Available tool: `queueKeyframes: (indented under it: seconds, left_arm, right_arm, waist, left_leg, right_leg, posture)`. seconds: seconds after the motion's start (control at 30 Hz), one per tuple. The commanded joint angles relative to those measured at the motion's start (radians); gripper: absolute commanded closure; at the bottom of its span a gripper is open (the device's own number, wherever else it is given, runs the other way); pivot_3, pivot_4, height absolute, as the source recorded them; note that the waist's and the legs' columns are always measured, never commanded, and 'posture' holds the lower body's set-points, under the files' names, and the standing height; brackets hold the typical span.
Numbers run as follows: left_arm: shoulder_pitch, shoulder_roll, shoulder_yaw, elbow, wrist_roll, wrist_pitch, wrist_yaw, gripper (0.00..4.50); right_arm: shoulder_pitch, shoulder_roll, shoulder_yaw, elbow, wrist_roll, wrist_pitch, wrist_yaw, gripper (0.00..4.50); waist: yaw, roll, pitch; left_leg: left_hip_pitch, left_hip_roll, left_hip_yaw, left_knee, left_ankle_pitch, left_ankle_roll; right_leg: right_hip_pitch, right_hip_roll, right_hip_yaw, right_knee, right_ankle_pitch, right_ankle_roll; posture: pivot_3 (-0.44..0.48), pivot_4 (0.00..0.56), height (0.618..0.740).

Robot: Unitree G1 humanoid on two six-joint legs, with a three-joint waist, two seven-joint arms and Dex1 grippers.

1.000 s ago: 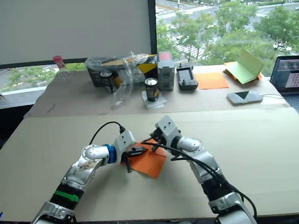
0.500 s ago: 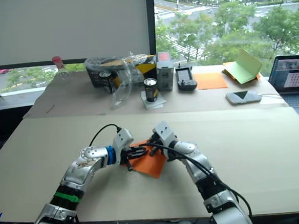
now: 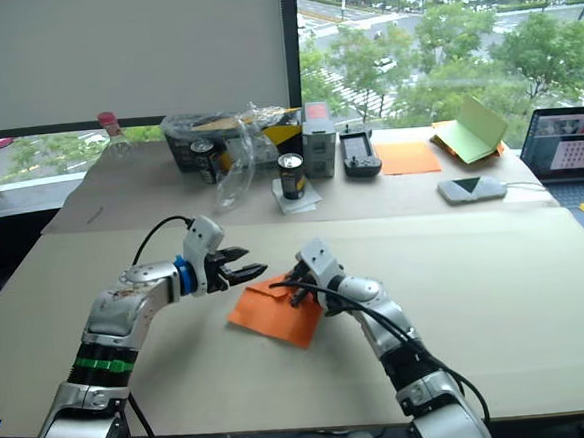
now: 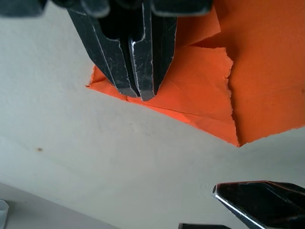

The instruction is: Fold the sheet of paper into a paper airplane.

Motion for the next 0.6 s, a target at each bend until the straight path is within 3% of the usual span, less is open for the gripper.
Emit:
queueKeyframes:
  seconds: [0.03,0.17,0.27,0.6]
  left_arm:
    - [0.01,-0.014,-0.012,-0.028,0.004,-0.026,0.02,2.35]
    - [0.054,-0.044,-0.059,-0.016,0.069,-0.055,0.102,3.74]
    - [0.083,-0.073,-0.062,-0.029,0.076,-0.051,0.14,4.48]
    - [0.172,-0.072,-0.089,-0.022,0.113,-0.091,0.181,4.48]
  right_arm:
    - [0.018,0.005,0.019,0.027,-0.008,0.013,0.011,4.5]
    - [0.03,0.004,0.016,0.009,-0.008,0.019,0.007,4.5]
    - [0.035,0.003,0.014,-0.003,-0.007,0.024,0.003,4.5]
    - [-0.006,0.02,0.01,-0.017,-0.009,-0.019,-0.003,4.5]
  waist:
    - [0.001,0.0,0.0]
    - [0.002,0.0,0.0]
    - [0.003,0.0,0.0]
    - [0.002,0.0,-0.001]
  left_leg:
    - [0.0,0.0,0.0,0.0,0.0,0.0]
    - [0.0,0.0,0.0,0.0,0.0,0.0]
    - [0.0,0.0,0.0,0.0,0.0,0.0]
    - [0.002,0.0,0.0,0.0,0.0,0.0]
  right_leg:
    - [0.0,0.0,0.0,0.0,0.0,0.0]
    - [0.0,0.0,0.0,0.0,0.0,-0.001]
    - [0.0,0.0,0.0,0.0,0.0,-0.001]
    - [0.002,0.0,0.0,0.0,0.001,-0.001]
  posture:
    - [0.0,0.15,0.732]
    - [0.0,0.15,0.732]
    - [0.0,0.15,0.732]
    - [0.0,0.15,0.732]
